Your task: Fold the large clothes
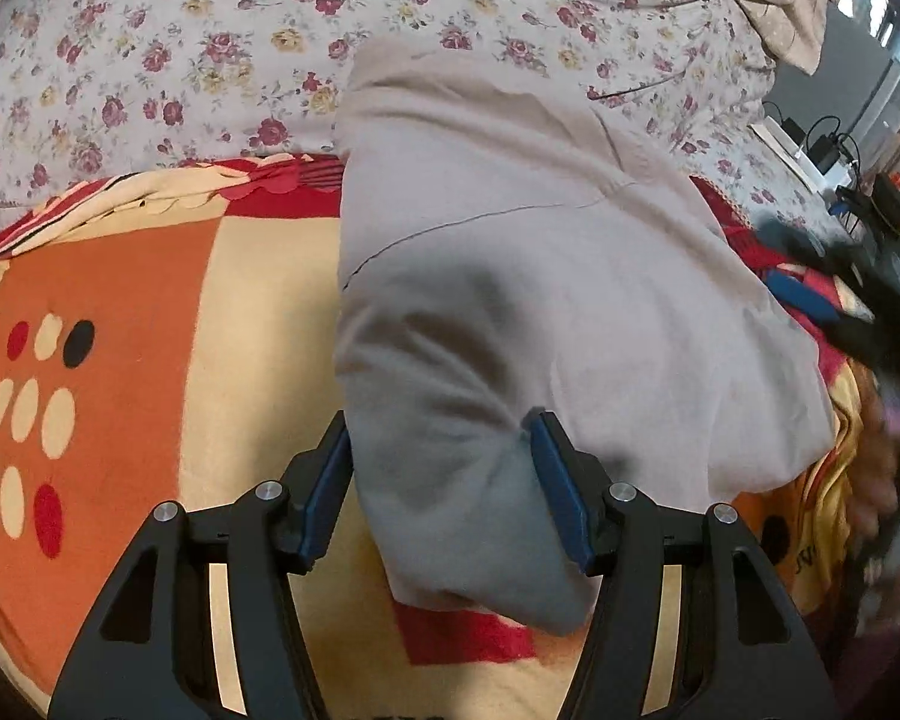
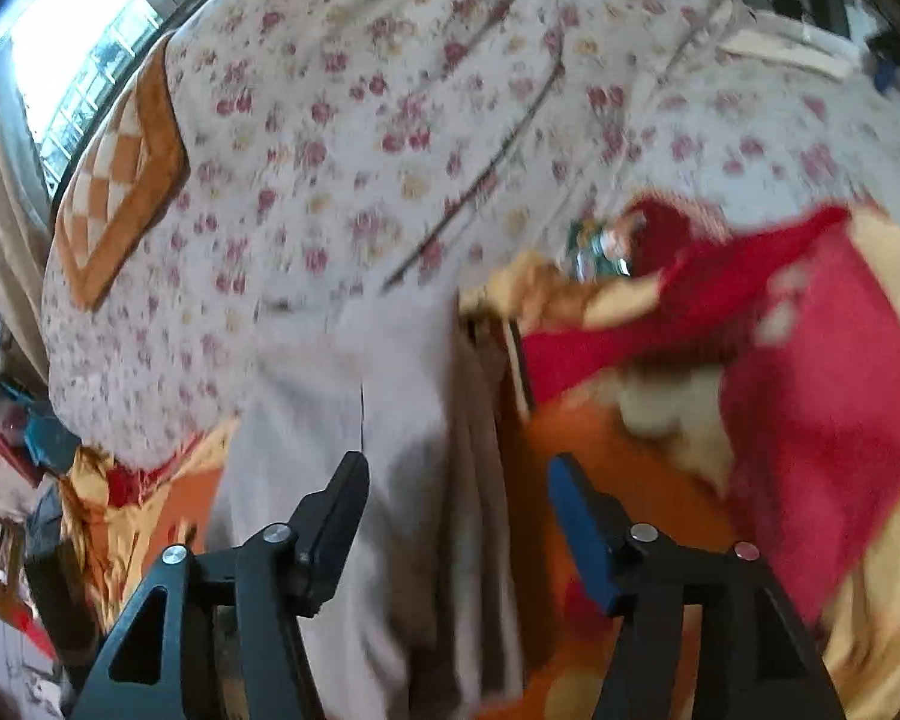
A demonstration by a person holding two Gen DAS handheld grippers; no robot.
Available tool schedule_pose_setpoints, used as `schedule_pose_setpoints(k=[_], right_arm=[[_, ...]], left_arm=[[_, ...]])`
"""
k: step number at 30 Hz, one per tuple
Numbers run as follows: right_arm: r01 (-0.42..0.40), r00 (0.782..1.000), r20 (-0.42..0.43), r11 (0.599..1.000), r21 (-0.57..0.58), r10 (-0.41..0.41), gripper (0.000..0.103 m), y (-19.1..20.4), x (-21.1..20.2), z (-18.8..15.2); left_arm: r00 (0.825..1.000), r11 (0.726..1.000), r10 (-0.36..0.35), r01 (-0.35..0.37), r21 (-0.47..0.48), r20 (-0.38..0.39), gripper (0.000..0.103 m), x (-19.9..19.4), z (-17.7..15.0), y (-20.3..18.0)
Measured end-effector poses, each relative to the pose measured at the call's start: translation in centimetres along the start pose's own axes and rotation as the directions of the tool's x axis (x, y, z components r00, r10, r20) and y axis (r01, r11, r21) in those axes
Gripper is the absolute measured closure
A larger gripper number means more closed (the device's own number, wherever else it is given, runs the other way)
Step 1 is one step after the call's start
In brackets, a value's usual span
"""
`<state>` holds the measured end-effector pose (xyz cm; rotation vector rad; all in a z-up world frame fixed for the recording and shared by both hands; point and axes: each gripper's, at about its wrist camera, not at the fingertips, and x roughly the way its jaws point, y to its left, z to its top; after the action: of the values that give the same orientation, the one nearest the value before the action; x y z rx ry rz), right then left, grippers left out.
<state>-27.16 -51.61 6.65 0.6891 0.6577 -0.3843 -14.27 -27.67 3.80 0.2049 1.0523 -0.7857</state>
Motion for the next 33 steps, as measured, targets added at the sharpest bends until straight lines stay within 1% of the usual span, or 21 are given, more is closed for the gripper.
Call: schedule_pose_setpoints(k=[2,4,5,6,7,9,11,14,15,16,19,22,23,25,26,28,29,30,31,32,33], right_arm=[[-0.017,0.998,-0.052,1.0,-0.003,0.017,0.025,0.2,2.7,1.6],[-0.051,0.99,-0.129,0.999,0.018,0.052,0.025,0.3,6.0,2.8],[-0.075,0.986,-0.147,0.997,0.021,0.077,0.033,0.6,7.1,3.1],[-0.102,0.982,-0.157,0.995,0.004,0.101,0.067,0.9,8.0,3.4],[-0.107,0.982,-0.159,0.994,-0.03,0.101,0.077,1.5,8.3,3.4],[-0.068,0.992,-0.118,0.991,-0.118,0.054,0.09,2.6,7.8,3.3],[-0.006,0.997,-0.075,0.984,-0.176,-0.007,0.096,2.4,7.5,3.0],[0.153,0.981,-0.1,0.976,-0.153,-0.169,0.103,-0.3,9.7,2.4],[0.195,0.97,-0.121,0.97,-0.143,-0.213,0.103,-1.3,10.4,2.1],[0.19,0.968,-0.145,0.975,-0.115,-0.206,0.103,-2.4,10.6,1.8],[0.071,0.989,-0.13,0.997,0.039,-0.066,0.103,-4.2,7.3,2.2],[0.0,0.998,-0.069,1.0,0.02,0.001,0.099,-2.6,2.7,2.9],[-0.038,0.998,-0.056,0.999,-0.009,0.037,0.095,-1.6,1.5,2.9],[-0.099,0.994,-0.051,0.991,-0.094,0.094,0.07,1.2,-0.2,2.1],[-0.11,0.993,-0.064,0.986,-0.126,0.103,0.051,2.3,-0.3,1.6],[-0.14,0.988,-0.096,0.972,-0.186,0.124,0.05,4.0,0.1,-0.3],[-0.117,0.989,-0.117,0.967,-0.224,0.093,0.059,4.2,0.7,-1.3],[-0.04,0.991,-0.136,0.964,-0.265,0.003,0.071,4.1,1.8,-2.4],[0.06,0.982,-0.153,0.957,-0.285,-0.107,0.071,2.9,3.6,-3.5],[0.074,0.979,-0.165,0.961,-0.266,-0.121,0.071,1.8,4.4,-4.0],[0.067,0.976,-0.188,0.974,-0.217,-0.109,0.071,0.3,5.0,-4.4]], left_arm=[[1.0,1.0,-0.005,0.005,-0.003,0.0,0.044,0.1,0.0,0.1],[1.0,1.0,-0.009,0.009,-0.005,-0.004,0.04,0.1,-0.2,0.2],[1.0,1.0,-0.018,0.018,-0.007,-0.012,0.04,0.1,-0.3,0.3],[1.0,1.0,-0.025,0.025,-0.008,-0.018,0.039,0.2,-0.4,0.3],[0.999,0.999,-0.036,0.035,-0.009,-0.025,0.038,0.2,-0.5,0.4],[0.998,0.998,-0.058,0.058,-0.01,-0.029,0.033,0.4,-0.9,0.4],[0.997,0.997,-0.074,0.073,-0.019,-0.031,0.026,1.3,-1.5,0.5],[0.998,0.998,-0.059,0.059,-0.011,-0.019,0.022,1.7,-1.7,0.2],[0.998,0.999,-0.053,0.053,-0.001,-0.025,0.022,1.6,-1.6,0.0],[0.998,0.998,-0.056,0.056,0.0,-0.032,0.022,1.4,-1.5,0.0],[0.998,0.998,-0.059,0.059,0.004,-0.024,0.022,0.5,-1.3,0.3],[0.999,0.999,-0.043,0.043,-0.003,0.021,0.023,-0.7,-0.9,0.5],[0.998,0.999,-0.045,0.045,-0.017,0.04,0.023,-1.1,-0.7,0.7],[0.997,0.997,-0.052,0.056,-0.055,0.065,0.023,-1.5,-0.3,0.9],[0.996,0.996,-0.052,0.057,-0.072,0.071,0.023,-1.5,-0.1,0.9],[0.997,0.997,-0.039,0.043,-0.066,0.069,0.022,-0.7,0.3,0.6],[0.998,0.998,-0.031,0.033,-0.047,0.047,0.022,0.1,0.3,0.3],[0.999,0.999,-0.035,0.035,-0.026,-0.005,0.022,1.3,0.0,0.1],[0.997,0.998,-0.062,0.061,-0.023,-0.055,0.02,2.4,-0.2,0.1],[0.994,0.996,-0.08,0.078,-0.03,-0.078,0.019,2.8,-0.5,0.2],[0.995,0.996,-0.081,0.08,-0.026,-0.061,0.019,2.5,-0.6,0.3]])
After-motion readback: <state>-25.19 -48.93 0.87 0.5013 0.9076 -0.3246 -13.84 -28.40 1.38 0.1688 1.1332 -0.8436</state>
